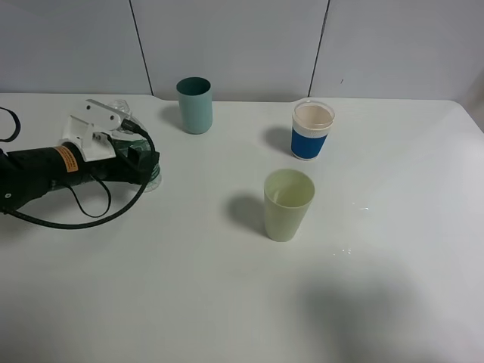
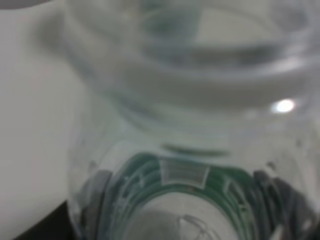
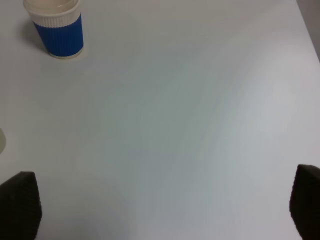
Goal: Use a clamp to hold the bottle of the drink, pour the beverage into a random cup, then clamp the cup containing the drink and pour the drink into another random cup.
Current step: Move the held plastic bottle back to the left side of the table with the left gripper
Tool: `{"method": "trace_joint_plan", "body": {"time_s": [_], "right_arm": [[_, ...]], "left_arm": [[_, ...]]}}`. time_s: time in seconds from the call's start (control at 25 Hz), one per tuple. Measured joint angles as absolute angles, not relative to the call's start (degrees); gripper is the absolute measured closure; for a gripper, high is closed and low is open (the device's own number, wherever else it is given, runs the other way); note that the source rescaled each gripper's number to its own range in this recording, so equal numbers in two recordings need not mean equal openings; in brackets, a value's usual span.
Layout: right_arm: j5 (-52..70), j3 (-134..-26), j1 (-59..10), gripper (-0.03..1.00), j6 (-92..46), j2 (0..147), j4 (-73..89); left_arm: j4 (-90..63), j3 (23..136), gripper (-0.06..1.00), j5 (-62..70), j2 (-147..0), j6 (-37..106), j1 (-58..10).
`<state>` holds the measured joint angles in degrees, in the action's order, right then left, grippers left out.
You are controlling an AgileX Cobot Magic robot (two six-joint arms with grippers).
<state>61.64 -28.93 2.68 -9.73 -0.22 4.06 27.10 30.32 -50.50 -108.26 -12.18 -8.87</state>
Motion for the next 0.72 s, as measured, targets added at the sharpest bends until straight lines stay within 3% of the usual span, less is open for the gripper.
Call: {"method": "trace_joint_plan", "body": {"time_s": [0.6,0.64,0.68,0.72], "right_arm": [[61.6,-28.9,2.7,-0.03,-9.7,-0.2,4.1],[61.6,-28.9,2.7,-0.03,-9.7,-0.2,4.1],[61.6,-28.9,2.7,-0.03,-9.7,-0.2,4.1],[61.6,-28.9,2.7,-0.03,-9.7,-0.2,4.1]], "left_arm": [[27.1,30.3,0.92,-51.9,-109.1,-10.7,-8.9],[27.1,30.3,0.9,-51.9,-109.1,-10.7,-8.9],[27.1,30.3,0.79,-51.9,-109.1,-10.7,-8.9],[27.1,30.3,0.79,-51.9,-109.1,-10.7,-8.9]]}}
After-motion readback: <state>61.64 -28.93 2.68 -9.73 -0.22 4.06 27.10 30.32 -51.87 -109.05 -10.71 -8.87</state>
